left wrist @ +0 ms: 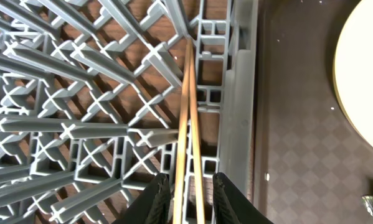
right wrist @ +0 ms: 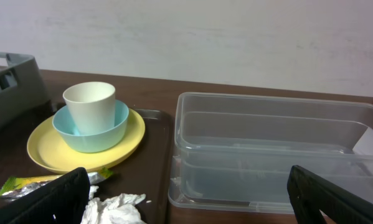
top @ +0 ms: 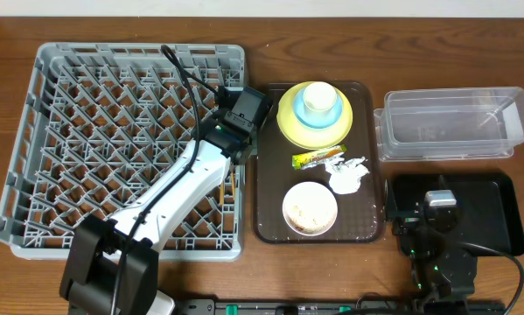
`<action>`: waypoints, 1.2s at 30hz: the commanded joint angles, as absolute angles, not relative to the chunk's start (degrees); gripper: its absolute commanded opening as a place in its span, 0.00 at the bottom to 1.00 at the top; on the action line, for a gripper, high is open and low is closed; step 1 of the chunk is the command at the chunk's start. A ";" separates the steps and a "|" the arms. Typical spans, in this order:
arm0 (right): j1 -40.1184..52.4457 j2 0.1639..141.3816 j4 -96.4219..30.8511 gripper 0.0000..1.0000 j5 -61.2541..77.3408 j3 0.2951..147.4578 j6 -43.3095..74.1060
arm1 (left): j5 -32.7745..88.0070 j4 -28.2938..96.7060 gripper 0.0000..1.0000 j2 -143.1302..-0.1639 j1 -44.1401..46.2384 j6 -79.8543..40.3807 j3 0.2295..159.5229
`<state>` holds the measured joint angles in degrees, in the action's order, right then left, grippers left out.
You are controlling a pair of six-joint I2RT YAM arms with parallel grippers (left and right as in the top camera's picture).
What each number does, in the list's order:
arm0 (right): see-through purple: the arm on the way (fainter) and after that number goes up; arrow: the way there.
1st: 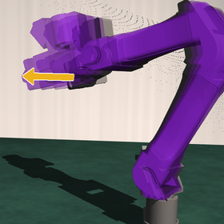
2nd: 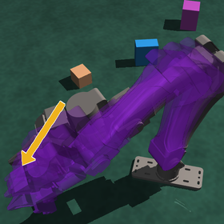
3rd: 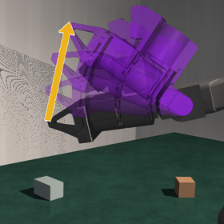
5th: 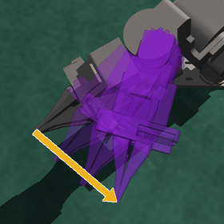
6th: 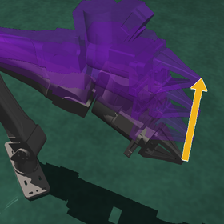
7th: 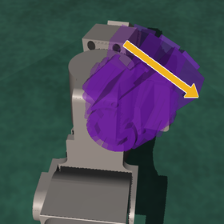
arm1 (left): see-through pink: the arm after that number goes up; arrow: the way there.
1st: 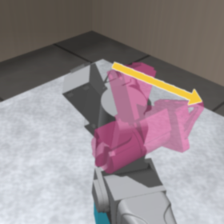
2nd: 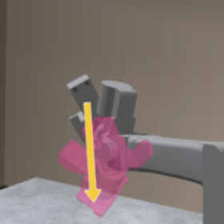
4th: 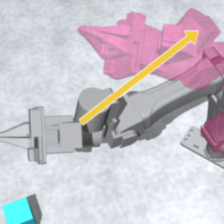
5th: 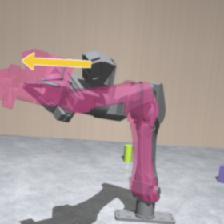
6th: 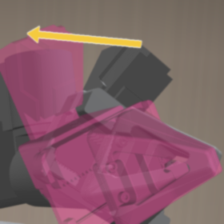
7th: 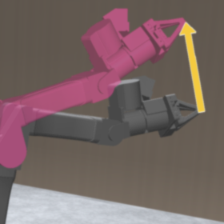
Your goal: Sort waste into correct bins and load items into the dishwasher rack
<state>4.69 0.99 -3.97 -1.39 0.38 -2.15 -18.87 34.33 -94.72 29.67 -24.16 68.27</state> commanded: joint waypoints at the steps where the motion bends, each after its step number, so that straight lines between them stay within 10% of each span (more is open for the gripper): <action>1: 4.69 0.89 -4.14 0.99 -1.21 0.32 -2.63 | -15.77 34.94 0.27 -92.64 29.43 -24.23 68.60; 11: 4.69 0.89 -4.14 0.99 -1.21 0.32 -2.63 | 2.57 36.40 0.25 -81.12 29.43 -24.25 68.58; 16: 4.69 0.89 -4.14 0.99 -1.21 0.32 -2.63 | 8.45 36.40 0.06 -82.06 30.15 -24.27 68.58; 36: 4.69 0.89 -4.14 0.99 -1.21 0.32 -2.63 | 9.43 35.79 0.11 -86.04 36.69 -22.28 68.58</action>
<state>4.67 0.99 -3.97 -1.39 0.38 -2.15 9.28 35.81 -85.78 36.86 -23.51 68.27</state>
